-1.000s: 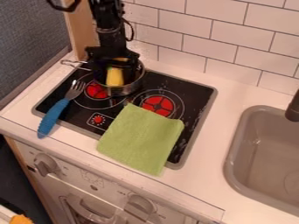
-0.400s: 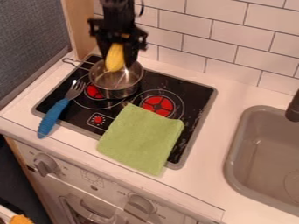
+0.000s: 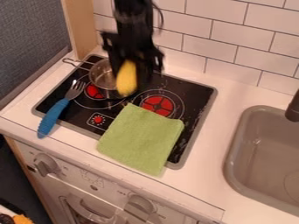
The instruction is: Put a yellow banana on a piece of cloth
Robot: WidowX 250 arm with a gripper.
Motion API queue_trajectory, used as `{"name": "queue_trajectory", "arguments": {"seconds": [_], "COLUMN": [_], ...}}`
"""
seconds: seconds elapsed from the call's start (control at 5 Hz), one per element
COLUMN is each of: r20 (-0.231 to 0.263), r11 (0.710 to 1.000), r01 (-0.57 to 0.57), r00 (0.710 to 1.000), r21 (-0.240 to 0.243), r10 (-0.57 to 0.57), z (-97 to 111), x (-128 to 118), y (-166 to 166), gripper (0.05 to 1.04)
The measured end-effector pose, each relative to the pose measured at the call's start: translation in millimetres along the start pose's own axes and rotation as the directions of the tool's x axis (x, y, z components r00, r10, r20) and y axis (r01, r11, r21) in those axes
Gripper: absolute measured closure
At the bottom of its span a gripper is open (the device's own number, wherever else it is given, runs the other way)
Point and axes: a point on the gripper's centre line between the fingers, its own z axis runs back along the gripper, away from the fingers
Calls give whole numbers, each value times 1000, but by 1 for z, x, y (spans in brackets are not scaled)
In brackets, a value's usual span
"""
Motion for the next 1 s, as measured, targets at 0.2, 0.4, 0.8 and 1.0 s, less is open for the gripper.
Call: {"name": "queue_trajectory", "arguments": {"seconds": [0.2,0.4,0.8,1.0], "r20": [-56,-53,-75,-34], "r11": [998,993,988,991], "r01": [64,111,151,132], "r00": [996,992,985,991], "r21": [-24,-32,-43,-14], "r10": [-66,-112,-153,-132], "z": [-20,-23,-28,-13], "x": [-23,-36,-46,-46], "y": [-18,-31,-34,-30], "gripper": [452,373,80,83]}}
